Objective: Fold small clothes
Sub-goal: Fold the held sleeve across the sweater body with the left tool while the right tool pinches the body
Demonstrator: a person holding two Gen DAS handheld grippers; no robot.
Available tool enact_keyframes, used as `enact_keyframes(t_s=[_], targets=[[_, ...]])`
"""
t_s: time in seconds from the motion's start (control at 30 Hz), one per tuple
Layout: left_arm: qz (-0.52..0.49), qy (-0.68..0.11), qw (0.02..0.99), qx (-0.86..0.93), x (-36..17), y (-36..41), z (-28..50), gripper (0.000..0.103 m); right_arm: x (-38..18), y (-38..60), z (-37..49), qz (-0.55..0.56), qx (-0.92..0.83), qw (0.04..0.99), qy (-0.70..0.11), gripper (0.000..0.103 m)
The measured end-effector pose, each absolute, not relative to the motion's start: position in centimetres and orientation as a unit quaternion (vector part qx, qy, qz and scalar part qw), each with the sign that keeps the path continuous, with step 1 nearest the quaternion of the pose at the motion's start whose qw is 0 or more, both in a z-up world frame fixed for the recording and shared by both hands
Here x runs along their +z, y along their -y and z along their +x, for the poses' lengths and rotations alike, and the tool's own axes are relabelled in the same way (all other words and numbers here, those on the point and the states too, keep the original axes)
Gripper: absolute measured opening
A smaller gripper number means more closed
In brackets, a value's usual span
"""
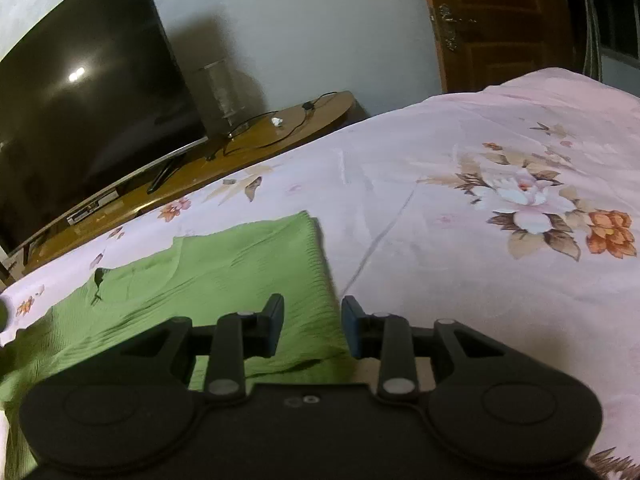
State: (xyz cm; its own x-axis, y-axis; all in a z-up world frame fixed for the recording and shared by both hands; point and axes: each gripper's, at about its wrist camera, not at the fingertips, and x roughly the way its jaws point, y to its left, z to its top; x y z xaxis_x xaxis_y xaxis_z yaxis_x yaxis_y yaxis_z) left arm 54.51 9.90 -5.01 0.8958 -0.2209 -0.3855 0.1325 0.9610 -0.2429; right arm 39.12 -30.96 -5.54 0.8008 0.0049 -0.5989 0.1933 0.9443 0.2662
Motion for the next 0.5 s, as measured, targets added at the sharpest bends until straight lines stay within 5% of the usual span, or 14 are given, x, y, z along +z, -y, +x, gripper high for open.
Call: enact_keyframes(t_s=[0.17,0.23,0.33,0.4,0.43,0.5], targets=[[0.006,-0.344,0.924,-0.168,-11.7,1.5,57.2,0.002,-5.4,32.4,38.2,0.165,-0.038,0.932,-0.319,0.035],[0.051,-0.327,0.93,-0.158,-12.3,3.0,55.9,0.003,-5.3,32.3,38.1,0.17,-0.021,0.931,-0.323,0.041],[0.019,-0.3,0.94,-0.16,-11.0,1.0,53.6,0.021,-5.0,31.7,37.8,0.172,0.006,0.933,-0.316,0.057],[0.012,-0.275,0.952,-0.13,-10.5,-1.5,51.8,0.037,-5.0,30.9,38.1,0.181,0.024,0.931,-0.316,0.056],[0.009,-0.263,0.959,-0.109,-10.2,-3.3,50.7,0.053,-5.1,30.4,38.3,0.189,0.034,0.929,-0.317,0.054],[0.009,-0.249,0.966,-0.067,-9.8,-7.0,48.7,0.06,-5.3,28.6,39.0,0.209,0.058,0.922,-0.322,0.053]])
